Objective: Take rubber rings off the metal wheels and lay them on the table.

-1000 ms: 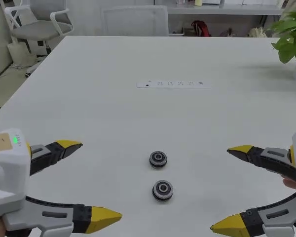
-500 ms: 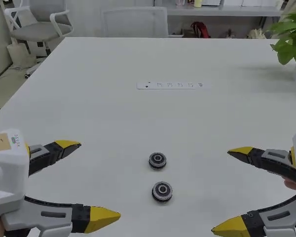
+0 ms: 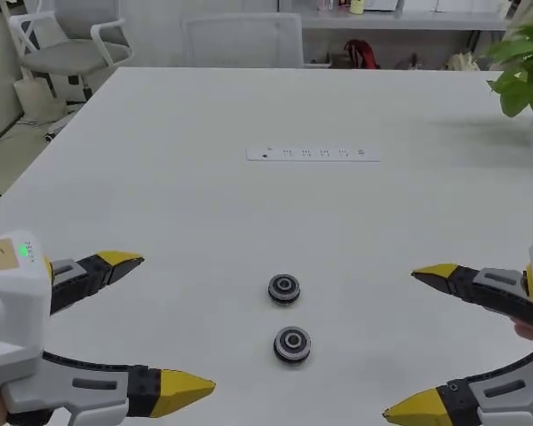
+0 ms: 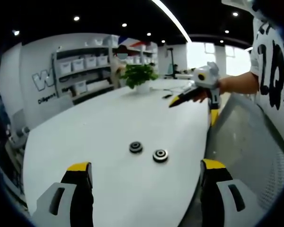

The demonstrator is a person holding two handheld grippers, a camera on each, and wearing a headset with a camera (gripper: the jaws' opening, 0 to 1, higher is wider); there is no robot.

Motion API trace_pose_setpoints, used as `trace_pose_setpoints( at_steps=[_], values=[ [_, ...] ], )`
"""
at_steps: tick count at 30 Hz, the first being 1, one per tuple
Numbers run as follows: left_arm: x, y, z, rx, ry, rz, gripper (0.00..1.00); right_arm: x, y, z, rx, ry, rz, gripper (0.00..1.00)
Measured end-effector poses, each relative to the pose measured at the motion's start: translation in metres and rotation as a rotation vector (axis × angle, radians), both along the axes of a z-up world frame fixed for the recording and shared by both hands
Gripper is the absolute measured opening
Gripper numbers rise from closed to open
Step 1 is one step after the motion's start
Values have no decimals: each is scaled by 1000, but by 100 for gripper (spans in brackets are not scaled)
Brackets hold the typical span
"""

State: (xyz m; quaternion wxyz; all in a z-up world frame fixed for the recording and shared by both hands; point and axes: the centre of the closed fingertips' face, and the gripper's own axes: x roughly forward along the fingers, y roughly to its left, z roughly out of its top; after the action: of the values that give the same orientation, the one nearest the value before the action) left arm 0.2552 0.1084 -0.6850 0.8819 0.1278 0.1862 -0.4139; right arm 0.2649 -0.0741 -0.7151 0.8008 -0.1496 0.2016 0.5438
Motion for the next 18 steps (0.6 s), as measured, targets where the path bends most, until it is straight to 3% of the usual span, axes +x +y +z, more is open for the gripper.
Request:
trace_pose_setpoints(
  at_steps=[18],
  values=[
    [1, 12, 0, -1, 0, 29, 96, 0, 0, 2, 2, 5, 2, 100]
  ],
)
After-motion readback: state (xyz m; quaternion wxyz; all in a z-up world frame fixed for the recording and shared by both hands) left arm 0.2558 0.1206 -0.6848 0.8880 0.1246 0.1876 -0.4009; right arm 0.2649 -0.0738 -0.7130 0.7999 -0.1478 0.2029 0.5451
